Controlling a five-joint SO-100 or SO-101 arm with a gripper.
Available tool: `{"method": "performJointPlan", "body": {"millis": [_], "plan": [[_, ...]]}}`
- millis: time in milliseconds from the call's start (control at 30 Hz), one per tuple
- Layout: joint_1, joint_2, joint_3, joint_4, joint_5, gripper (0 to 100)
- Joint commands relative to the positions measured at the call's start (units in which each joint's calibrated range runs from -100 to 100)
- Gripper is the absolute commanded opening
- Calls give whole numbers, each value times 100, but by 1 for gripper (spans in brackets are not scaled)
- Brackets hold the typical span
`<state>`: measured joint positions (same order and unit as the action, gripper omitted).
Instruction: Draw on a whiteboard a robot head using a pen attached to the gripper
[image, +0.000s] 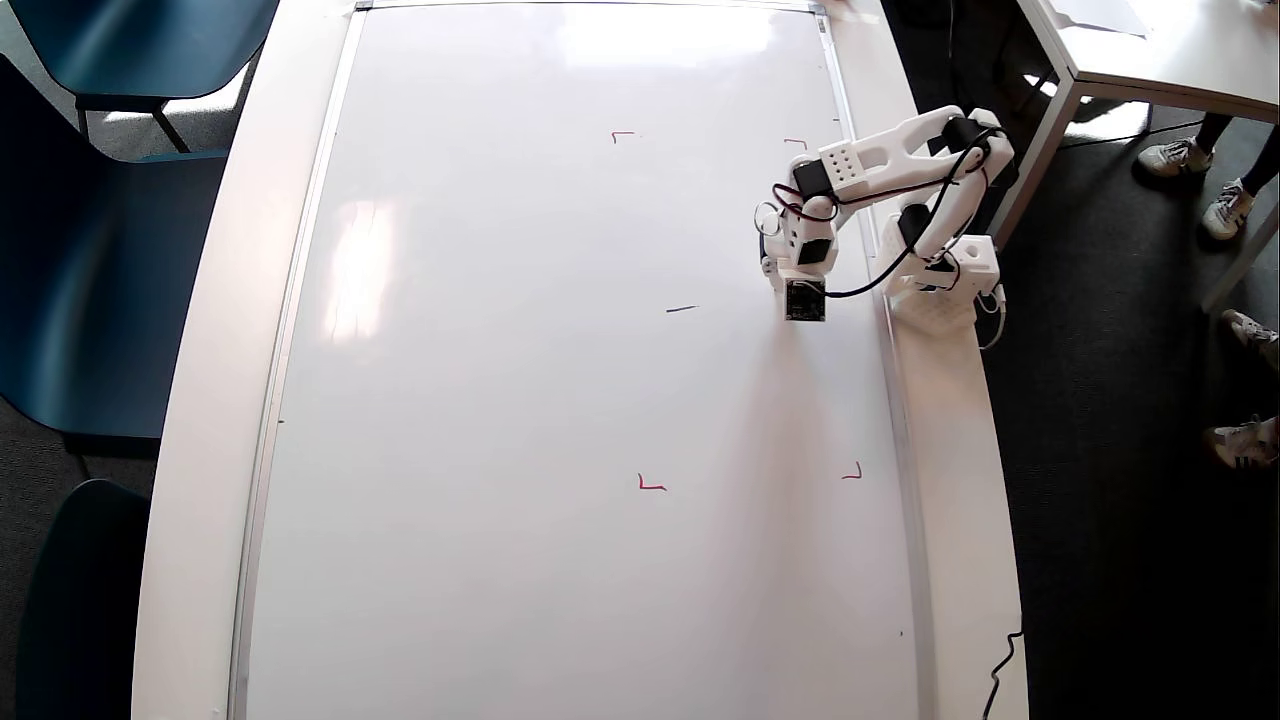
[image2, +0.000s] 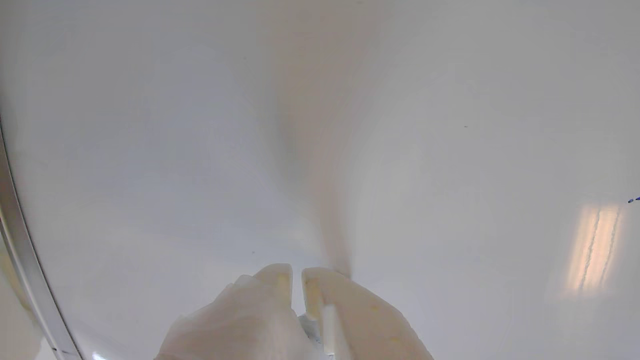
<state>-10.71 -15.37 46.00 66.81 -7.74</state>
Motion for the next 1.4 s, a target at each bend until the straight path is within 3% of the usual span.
{"method": "performJointPlan", "body": {"millis": [0, 1367], "plan": [[65, 91, -102, -60, 13, 1], [-119, 2456, -2617, -295, 7, 1]]}}
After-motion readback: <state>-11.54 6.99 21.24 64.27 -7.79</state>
